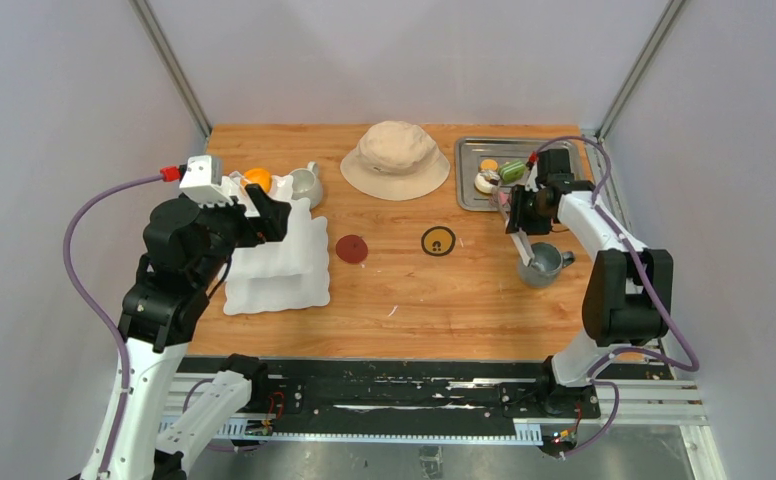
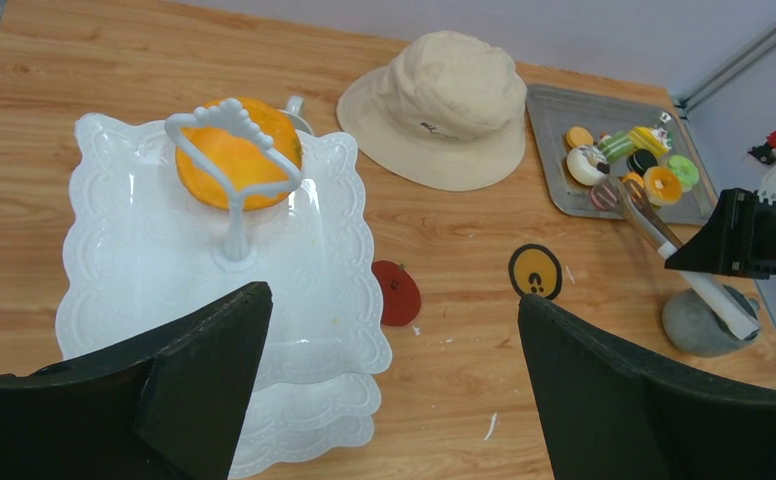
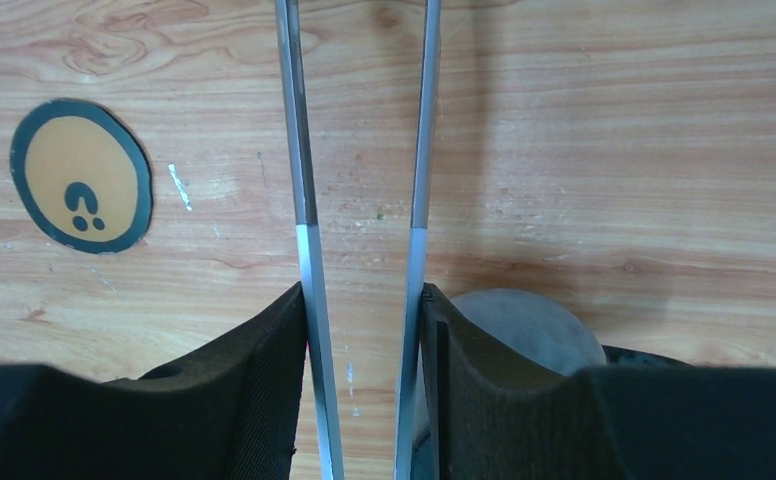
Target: Serve the afternoon tea
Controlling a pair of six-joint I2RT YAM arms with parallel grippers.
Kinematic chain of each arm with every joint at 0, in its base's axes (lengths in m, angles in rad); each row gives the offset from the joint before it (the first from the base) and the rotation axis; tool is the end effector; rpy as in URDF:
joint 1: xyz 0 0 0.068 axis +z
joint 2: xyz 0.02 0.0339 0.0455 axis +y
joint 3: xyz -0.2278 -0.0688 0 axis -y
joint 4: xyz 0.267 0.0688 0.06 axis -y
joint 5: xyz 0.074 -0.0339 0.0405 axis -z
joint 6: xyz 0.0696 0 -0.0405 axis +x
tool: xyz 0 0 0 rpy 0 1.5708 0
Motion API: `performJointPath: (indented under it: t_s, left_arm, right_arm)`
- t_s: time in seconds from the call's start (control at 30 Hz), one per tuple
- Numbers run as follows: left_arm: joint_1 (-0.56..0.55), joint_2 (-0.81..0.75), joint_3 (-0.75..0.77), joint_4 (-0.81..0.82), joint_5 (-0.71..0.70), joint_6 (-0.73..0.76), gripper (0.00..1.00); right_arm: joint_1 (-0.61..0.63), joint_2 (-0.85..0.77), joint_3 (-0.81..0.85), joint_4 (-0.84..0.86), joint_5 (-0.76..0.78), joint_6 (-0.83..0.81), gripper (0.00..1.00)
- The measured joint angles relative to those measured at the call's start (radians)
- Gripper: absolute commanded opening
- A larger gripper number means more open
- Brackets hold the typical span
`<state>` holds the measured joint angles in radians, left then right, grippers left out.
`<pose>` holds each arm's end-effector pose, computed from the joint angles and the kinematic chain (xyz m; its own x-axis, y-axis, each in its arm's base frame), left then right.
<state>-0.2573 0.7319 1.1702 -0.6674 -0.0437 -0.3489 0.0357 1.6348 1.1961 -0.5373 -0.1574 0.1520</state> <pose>0.2006 -0.0496 0.4008 -0.2792 -0.2797 -0.9186 0.1252 0.9379 -0.3236 0.3811 0.0245 0.1635 -0.8368 0.1198 -0.5342 0.0037 0.9770 0.2132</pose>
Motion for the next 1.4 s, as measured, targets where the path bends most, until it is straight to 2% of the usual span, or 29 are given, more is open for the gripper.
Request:
performJointPath:
  t_s: [0.4,0.6,0.8,1.03,1.4]
  left_arm:
    - [0.0,-0.008,0.0,0.0,0.0,0.0,0.98]
    - [0.0,-0.01,-0.005,0.0,0.0,-0.001,0.98]
    - [0.0,-0.011,-0.005,0.001,0.0,-0.002,0.98]
    - [0.0,-0.01,-0.005,0.001,0.0,-0.002,0.98]
    - [0.0,-0.006,-0.005,0.001,0.001,-0.001,0.98]
  right_arm:
    - [0.035,0.006,0.029,-0.043,0.054,-0.037,0.45]
    - [0.052,0.035,0.064,-0.059,0.08,-0.048,0.39]
    - [0.058,0.039,0.069,-0.072,0.111,-0.052,0.37]
    - [0.076,0.039,0.073,-0.086,0.151,-0.065,0.43]
    - [0.111,0.06,0.107,-0.124,0.213,-0.087,0.42]
